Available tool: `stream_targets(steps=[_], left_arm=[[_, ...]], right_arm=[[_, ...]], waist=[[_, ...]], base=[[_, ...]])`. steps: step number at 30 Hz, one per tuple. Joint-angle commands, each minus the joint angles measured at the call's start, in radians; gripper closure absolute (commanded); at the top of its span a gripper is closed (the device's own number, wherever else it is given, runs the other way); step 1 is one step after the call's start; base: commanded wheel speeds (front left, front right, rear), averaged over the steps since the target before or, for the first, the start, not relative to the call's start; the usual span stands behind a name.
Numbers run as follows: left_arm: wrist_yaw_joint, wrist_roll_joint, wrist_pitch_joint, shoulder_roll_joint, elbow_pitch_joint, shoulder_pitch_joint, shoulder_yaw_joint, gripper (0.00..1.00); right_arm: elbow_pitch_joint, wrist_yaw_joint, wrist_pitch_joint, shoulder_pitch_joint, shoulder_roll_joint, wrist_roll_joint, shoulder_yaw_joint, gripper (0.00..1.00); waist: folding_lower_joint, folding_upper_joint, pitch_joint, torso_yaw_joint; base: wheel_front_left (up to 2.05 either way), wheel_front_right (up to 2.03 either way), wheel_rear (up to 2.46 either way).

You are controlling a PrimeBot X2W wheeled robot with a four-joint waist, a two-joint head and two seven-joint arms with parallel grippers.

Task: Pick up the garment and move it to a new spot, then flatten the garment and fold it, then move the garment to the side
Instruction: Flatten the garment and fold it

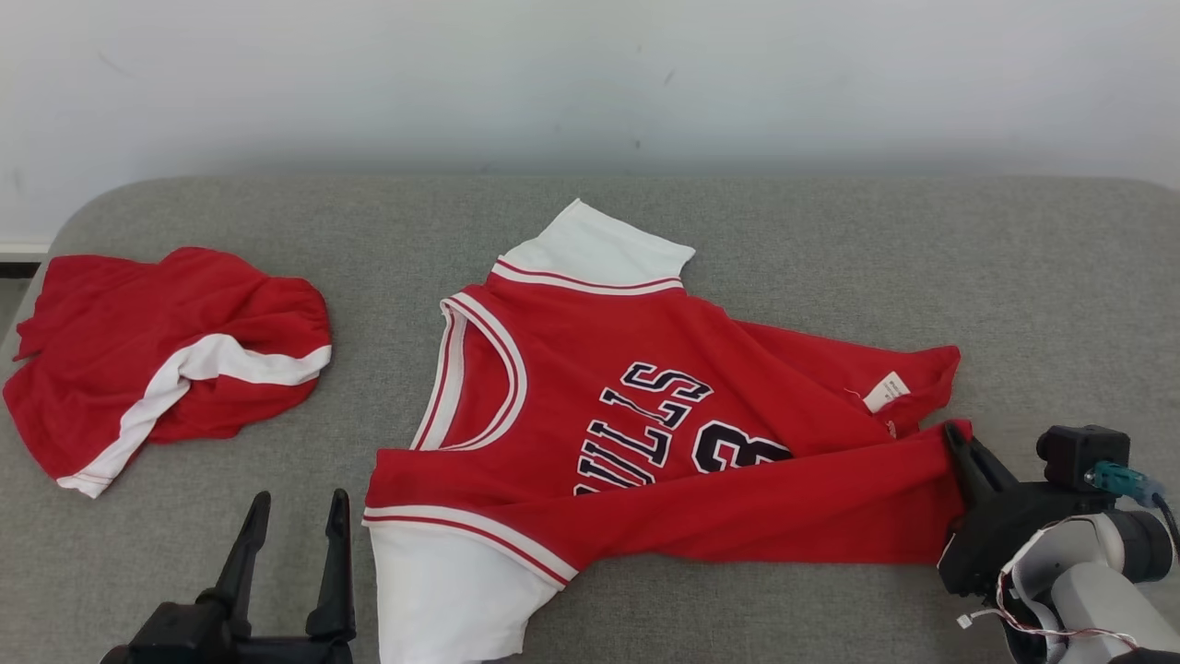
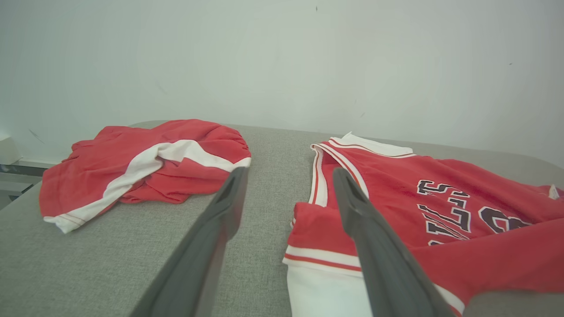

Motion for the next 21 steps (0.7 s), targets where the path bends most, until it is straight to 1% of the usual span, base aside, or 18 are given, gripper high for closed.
stream_targets(steps=[1,2,3,7,11,16,18,21], left_arm=[[-0.001,0.002,-0.002,0.0,0.004,-0.011,0.0,0.0],[-0.002,0.002,-0.002,0.0,0.005,-0.014,-0.001,0.0],[-0.002,0.002,-0.002,0.0,0.006,-0.015,0.0,0.0],[0.0,0.003,-0.002,0.0,0.01,-0.006,0.005,0.0],[0.003,0.006,-0.002,0.0,0.01,0.005,0.009,0.0],[0.004,0.008,-0.002,0.0,0.007,0.021,0.023,0.0],[0.007,0.009,-0.002,0.0,0.003,0.027,0.026,0.0],[0.012,0.01,-0.002,0.0,-0.005,0.043,0.035,0.0]], right_arm=[[0.042,-0.002,-0.019,-0.024,0.01,0.003,0.014,0.79],[0.068,-0.002,-0.033,-0.039,0.014,0.006,0.022,0.53],[0.092,-0.002,-0.047,-0.049,0.018,0.011,0.031,0.0],[0.148,-0.002,-0.108,-0.074,0.023,0.03,0.076,0.0],[0.145,-0.002,-0.151,-0.079,0.016,0.053,0.099,0.0],[0.063,-0.002,-0.186,-0.028,-0.007,0.075,0.111,0.0],[0.012,-0.002,-0.191,-0.001,-0.017,0.074,0.096,0.0],[-0.091,-0.002,-0.19,0.057,-0.021,0.047,0.049,0.0]], waist=[[0.0,-0.0001,0.01,0.01],[0.0,-0.0001,0.011,0.011],[0.0,-0.0001,0.011,0.01],[0.0,-0.0001,0.003,0.0],[0.0,-0.0001,-0.009,-0.014],[0.0,-0.0001,-0.032,-0.042],[0.0,-0.0001,-0.042,-0.055],[0.0,-0.0001,-0.055,-0.075]], base=[[0.0,0.0,0.0],[0.0,0.0,0.0],[0.0,0.0,0.0],[0.0,0.0,0.0],[0.0,0.0,0.0],[0.0,0.0,0.0],[0.0,0.0,0.0],[0.0,0.0,0.0]])
